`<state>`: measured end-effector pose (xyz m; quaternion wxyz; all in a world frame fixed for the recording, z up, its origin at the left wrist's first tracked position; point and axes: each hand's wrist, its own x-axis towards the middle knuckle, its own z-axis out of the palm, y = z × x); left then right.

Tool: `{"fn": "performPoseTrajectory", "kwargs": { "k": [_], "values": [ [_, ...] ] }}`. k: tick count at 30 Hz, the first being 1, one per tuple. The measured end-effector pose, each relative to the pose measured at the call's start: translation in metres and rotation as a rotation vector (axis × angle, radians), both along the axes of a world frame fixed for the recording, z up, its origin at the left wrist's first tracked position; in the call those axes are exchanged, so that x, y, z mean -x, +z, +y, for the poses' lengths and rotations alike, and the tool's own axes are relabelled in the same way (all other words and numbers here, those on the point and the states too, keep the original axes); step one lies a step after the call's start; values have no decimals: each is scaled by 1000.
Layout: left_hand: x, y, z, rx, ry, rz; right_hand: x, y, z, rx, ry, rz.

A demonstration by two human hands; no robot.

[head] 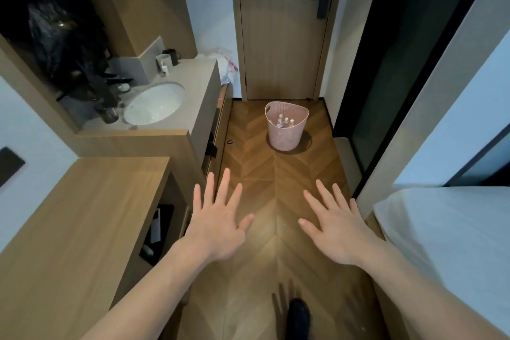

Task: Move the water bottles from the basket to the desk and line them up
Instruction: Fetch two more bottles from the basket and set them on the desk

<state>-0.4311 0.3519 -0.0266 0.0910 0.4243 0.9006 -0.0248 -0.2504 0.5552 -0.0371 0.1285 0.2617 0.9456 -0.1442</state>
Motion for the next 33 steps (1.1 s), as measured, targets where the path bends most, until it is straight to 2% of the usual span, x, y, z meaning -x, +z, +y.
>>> {"fn": "performPoseTrajectory", "kwargs": {
  "k": [8,16,25,29,33],
  "values": [
    [80,-1,113,-14,126,-23,96,8,143,29,77,-63],
    [163,-9,198,9,170,-48,200,9,233,22,138,-80],
    [309,-29,327,42,25,-130,311,-9,341,1,-28,-176],
    [371,-36,401,83,-89,-121,351,-19,388,-42,-94,-117],
    [412,-42,463,69,-137,-158,381,-24,431,79,-166,-134]
  ]
}}
